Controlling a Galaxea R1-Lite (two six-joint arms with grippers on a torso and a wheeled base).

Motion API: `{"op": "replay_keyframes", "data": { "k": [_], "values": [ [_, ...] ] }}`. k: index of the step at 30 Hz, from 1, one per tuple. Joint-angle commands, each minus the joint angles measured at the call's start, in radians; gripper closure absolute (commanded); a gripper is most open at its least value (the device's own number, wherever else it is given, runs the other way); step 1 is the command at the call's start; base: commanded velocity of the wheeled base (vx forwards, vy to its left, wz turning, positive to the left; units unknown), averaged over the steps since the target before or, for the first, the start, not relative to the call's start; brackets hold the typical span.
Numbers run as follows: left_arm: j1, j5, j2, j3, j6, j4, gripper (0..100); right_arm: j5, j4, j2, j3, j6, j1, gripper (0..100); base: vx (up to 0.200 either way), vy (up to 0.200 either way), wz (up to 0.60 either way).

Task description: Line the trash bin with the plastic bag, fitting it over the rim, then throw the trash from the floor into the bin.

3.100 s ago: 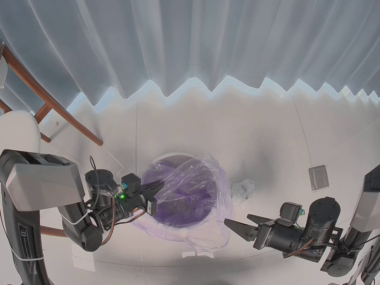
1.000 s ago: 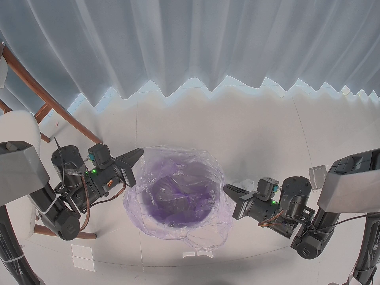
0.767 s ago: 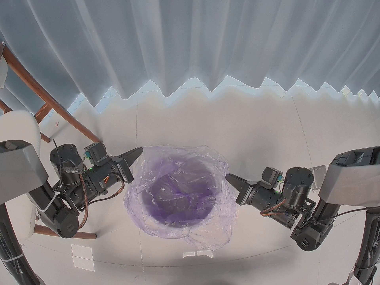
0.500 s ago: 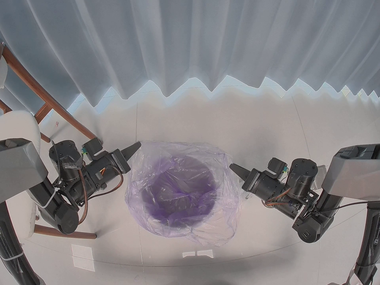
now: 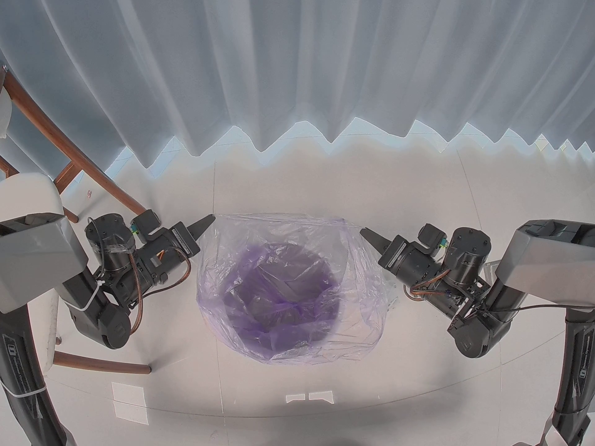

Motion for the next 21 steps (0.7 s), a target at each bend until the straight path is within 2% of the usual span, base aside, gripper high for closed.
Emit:
{"op": "replay_keyframes", "data": {
  "k": [1, 9, 15, 21],
  "values": [
    [0.014, -0.001, 0.068, -0.035, -0.015, -0.001, 100, 0.001, 0.020, 0.049, -0.056, -0.001, -0.017, 100, 0.000, 0.000, 0.00],
    [0.018, -0.024, 0.118, -0.064, -0.043, -0.001, 100, 0.004, 0.033, 0.115, -0.136, -0.001, -0.033, 100, 0.000, 0.000, 0.00],
    [0.032, -0.036, 0.157, -0.087, -0.046, -0.001, 100, 0.005, 0.102, 0.138, -0.208, -0.003, -0.033, 100, 0.000, 0.000, 0.00],
    [0.041, -0.035, 0.167, -0.108, -0.117, -0.001, 100, 0.005, 0.136, 0.160, -0.264, -0.003, -0.031, 100, 0.000, 0.000, 0.00]
  ]
}}
